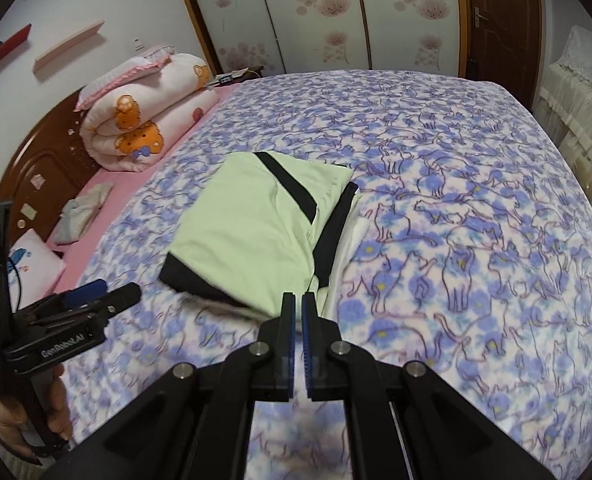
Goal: Fold large clothes
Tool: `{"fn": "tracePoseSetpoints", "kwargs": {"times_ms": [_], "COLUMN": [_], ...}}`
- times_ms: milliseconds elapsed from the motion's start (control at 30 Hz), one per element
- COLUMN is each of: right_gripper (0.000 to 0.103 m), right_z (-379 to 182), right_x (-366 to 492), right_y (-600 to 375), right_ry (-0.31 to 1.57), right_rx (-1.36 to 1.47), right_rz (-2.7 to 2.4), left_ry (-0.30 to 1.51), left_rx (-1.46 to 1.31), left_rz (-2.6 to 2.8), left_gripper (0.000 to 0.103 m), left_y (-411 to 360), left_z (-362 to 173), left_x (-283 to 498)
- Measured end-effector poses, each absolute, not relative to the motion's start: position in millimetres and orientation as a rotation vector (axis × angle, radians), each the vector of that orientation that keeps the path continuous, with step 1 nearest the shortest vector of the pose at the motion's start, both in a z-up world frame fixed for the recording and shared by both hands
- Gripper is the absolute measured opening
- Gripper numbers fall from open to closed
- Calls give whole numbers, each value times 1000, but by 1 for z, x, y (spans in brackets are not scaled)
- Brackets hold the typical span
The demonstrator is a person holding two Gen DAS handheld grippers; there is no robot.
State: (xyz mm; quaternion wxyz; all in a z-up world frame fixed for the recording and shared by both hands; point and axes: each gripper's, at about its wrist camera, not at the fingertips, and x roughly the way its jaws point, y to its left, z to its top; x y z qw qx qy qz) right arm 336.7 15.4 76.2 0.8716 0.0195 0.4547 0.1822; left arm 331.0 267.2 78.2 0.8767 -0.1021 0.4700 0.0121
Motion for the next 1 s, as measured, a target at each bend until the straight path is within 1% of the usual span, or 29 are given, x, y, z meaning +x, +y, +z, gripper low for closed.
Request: {"fn": "tracePoseSetpoints", "kwargs": {"times_ms": [300, 500, 700, 1000], "right_gripper": [3, 3, 3, 3], "right_z": [101, 101, 79, 32], "right_x": [282, 253, 229, 196], "right_y": [-22, -33, -40, -57], "right_ry": [992, 1010, 1057, 1113], "right_rx": [38, 34, 50, 132], "right_rz": [407, 432, 444, 429], "left_ry": [1012, 1034, 1058, 1113], "left_rx": [-194, -148, -134, -135], "left_rz": [-40, -80, -103, -90], "left_gripper": [70, 70, 70, 71], "left_y": [224, 200, 184, 144], "left_z": [99, 103, 96, 52], "left_x": [273, 242, 222, 191]}}
